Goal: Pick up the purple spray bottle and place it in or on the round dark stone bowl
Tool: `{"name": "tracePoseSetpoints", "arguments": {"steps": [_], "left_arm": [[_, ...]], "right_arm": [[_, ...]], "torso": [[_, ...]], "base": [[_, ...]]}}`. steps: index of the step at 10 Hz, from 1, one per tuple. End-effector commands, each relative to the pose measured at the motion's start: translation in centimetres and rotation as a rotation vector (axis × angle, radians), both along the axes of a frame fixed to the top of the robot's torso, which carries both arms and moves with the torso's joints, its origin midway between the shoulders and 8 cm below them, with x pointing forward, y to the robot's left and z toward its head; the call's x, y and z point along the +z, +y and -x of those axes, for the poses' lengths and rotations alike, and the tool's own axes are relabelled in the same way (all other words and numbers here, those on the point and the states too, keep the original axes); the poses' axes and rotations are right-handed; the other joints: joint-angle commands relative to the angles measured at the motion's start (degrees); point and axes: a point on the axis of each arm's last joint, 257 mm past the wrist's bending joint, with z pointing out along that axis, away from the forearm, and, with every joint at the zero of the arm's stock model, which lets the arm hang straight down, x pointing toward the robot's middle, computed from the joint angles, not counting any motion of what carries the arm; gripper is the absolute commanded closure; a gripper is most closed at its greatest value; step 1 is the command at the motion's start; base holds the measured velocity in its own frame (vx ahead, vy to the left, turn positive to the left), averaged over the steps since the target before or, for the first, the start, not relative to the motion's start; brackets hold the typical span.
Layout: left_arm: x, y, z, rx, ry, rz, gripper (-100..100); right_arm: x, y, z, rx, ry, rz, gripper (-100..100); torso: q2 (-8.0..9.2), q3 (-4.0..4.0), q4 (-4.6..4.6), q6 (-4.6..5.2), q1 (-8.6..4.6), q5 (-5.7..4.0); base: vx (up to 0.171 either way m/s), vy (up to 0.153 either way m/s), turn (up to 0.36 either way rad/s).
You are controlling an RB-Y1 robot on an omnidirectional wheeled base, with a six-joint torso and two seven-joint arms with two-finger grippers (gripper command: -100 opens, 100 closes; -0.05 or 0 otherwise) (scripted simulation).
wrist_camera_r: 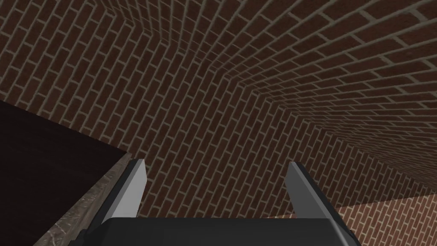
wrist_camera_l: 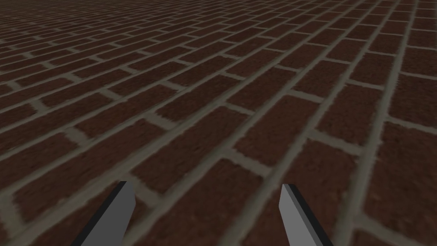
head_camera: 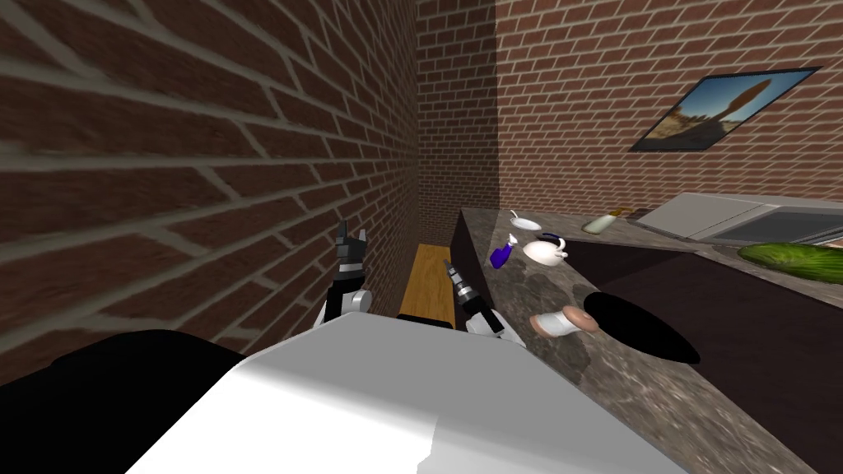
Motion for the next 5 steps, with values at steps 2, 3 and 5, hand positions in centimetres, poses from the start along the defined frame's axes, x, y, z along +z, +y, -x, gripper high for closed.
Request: {"name": "tracePoseSetpoints", "arguments": {"steps": [2, 3, 5], "left_arm": [[0.0, 0.0, 0.0, 0.0, 0.0, 0.0, 0], [0.0, 0.0, 0.0, -0.001, 0.0, 0.0, 0], [0.0, 0.0, 0.0, -0.001, 0.0, 0.0, 0]], "right_arm": [[-3.1, 0.6, -0.5, 0.054, 0.045, 0.119, -100], [-5.1, 0.3, -0.5, 0.081, 0.08, 0.178, -100], [-6.5, -0.1, -1.1, 0.111, 0.097, 0.265, -100]], "torso": [[-0.01, 0.0, 0.01, -0.01, 0.03, 0.01], [0.04, 0.03, 0.01, -0.03, 0.03, 0.01], [0.03, 0.03, 0.02, -0.02, 0.04, 0.01]], "base": [[-0.087, 0.0, 0.021], [-0.105, -0.012, 0.045], [-0.08, -0.003, 0.02]]}}
